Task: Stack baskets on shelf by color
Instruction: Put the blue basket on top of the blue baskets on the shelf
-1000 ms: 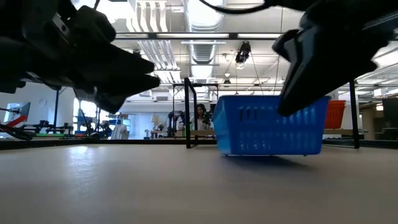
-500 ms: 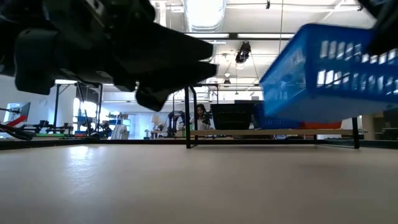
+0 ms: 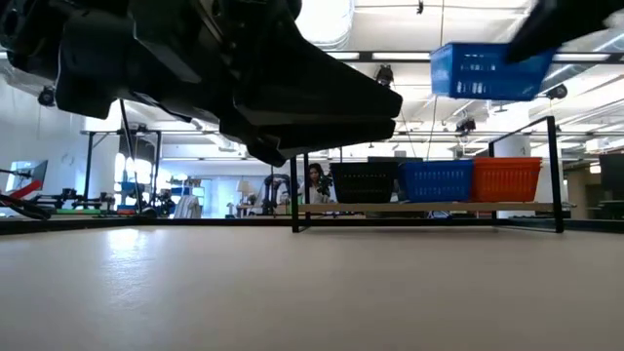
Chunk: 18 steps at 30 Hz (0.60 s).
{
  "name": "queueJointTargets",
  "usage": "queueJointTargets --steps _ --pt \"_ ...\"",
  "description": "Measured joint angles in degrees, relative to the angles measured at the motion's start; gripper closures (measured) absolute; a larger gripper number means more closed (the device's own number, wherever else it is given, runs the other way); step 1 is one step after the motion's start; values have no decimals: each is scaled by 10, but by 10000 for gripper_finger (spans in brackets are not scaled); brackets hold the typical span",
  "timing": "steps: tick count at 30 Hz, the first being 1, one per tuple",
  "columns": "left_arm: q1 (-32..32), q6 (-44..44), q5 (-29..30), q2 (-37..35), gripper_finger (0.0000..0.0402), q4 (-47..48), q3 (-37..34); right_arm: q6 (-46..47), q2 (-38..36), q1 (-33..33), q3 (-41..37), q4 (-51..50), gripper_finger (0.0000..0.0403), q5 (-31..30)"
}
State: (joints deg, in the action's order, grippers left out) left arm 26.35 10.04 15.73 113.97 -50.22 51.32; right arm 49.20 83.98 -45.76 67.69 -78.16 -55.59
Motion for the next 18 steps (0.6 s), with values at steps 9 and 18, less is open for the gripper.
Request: queueJointTargets --steps 9,18 --pt "-6 0 6 0 252 -1 0 -460 -191 346 -81 185 394 140" --pt "-4 1 6 -1 252 3 -3 -683 -246 629 -160 395 394 396"
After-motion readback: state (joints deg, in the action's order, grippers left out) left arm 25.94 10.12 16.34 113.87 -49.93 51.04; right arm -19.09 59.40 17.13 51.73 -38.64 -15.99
